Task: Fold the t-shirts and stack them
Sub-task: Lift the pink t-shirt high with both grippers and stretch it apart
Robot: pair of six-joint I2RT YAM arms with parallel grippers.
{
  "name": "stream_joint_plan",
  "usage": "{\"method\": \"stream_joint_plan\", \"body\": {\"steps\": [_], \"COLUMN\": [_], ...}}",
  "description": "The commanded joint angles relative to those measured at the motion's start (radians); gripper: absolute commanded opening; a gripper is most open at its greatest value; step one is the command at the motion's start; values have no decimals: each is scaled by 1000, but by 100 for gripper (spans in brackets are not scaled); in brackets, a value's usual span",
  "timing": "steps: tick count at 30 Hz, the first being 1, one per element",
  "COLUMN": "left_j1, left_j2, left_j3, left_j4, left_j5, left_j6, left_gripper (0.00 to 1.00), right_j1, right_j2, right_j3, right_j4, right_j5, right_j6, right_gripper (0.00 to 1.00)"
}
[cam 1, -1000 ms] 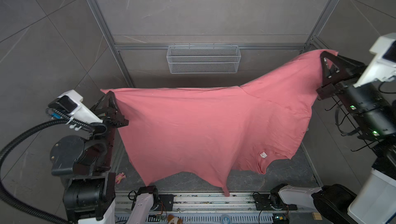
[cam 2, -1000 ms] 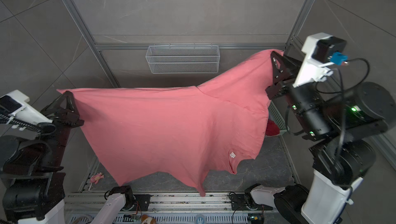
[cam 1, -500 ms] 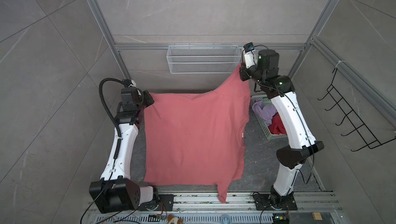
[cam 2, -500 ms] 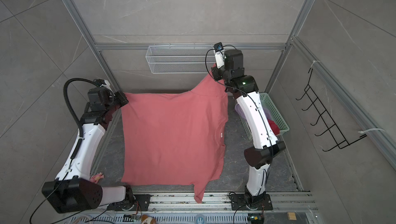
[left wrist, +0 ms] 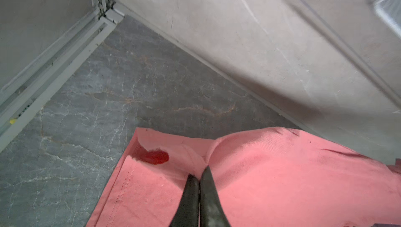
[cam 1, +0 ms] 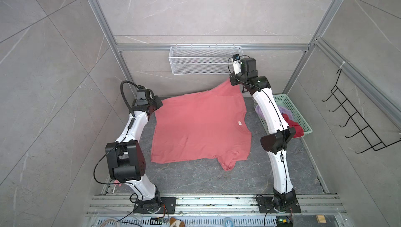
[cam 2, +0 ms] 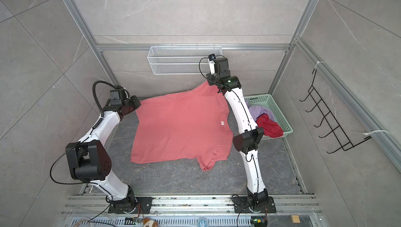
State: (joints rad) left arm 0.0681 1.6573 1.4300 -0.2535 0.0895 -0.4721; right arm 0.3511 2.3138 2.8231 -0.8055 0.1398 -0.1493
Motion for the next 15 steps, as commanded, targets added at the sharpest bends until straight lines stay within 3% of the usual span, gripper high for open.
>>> {"method": "stream_joint_plan", "body": {"steps": [1,4,9,15], "left_j1": [4,5,6,5], "left_j2": [-178,-334,-574,-776], "left_j3": [46,35,46,109], "left_j4": [45,23,-25,-63], "left_j5": [11,-2,-26,-40], "left_j6": [16,33,60,73], "left_gripper": [0,0,0,0], "right_j1": [-4,-2,-1,-1], "right_j2": [-139,-317,-720,-909], "right_j3": [107,35,-309,-259], "right_j4": [-40,-20,194,170], "right_j5": [25,18,-22,-44], "right_j6": [12,3,-23,-67], "right_gripper": [0,0,0,0]}}
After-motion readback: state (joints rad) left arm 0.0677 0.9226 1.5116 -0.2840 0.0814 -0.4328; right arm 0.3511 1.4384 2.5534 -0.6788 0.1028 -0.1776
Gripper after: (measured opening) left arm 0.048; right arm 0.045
